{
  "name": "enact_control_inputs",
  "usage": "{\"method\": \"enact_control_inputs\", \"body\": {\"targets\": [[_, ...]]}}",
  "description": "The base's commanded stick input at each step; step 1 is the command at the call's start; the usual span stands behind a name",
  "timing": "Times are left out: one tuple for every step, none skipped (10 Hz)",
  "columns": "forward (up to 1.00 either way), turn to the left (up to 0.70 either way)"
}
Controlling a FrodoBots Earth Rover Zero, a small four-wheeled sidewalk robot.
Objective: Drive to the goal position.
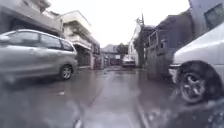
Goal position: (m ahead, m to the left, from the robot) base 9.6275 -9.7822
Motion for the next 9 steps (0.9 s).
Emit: {"method": "enact_control_inputs", "body": {"targets": [[1.00,-0.06],[1.00,0.00],[1.00,0.00],[1.00,0.00],[1.00,0.00],[1.00,0.00],[1.00,0.00],[1.00,0.00],[1.00,0.00]]}}
